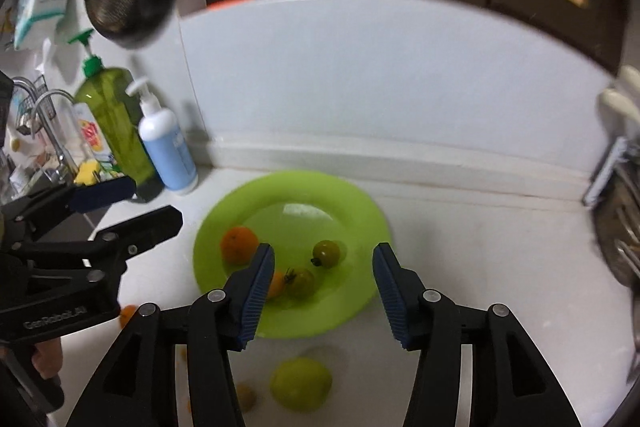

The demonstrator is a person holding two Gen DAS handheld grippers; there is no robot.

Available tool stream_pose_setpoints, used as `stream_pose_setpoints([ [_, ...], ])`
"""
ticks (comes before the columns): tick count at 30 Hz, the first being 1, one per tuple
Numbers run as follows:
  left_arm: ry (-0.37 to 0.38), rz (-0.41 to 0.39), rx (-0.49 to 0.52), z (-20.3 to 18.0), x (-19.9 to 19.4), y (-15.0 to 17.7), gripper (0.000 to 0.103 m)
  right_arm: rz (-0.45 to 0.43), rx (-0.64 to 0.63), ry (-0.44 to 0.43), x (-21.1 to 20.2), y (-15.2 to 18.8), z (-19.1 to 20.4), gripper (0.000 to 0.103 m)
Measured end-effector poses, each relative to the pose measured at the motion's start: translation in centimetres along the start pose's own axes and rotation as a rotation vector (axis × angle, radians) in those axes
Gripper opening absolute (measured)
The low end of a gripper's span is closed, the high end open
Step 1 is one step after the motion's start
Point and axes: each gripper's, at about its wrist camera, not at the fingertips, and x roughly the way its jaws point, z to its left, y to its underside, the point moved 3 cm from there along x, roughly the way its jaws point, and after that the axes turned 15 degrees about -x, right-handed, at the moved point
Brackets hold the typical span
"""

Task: Organize fruits
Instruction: 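Open the left tool on the plate while the right tool releases the tomato, then withdraw both tools from the plate back over the counter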

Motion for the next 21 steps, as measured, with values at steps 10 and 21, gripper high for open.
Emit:
stream_pose_setpoints([
  [10,0.000,-0.063,0.059,0.5,-6.1,4.0,0.080,-0.066,0.050,0.065,-7.3,3.2,2.5,0.066],
  [21,0.025,-0.064,0.133,0.1,-8.9,7.9,0.081,-0.019,0.158,0.096,-10.2,8.7,4.4,0.066],
])
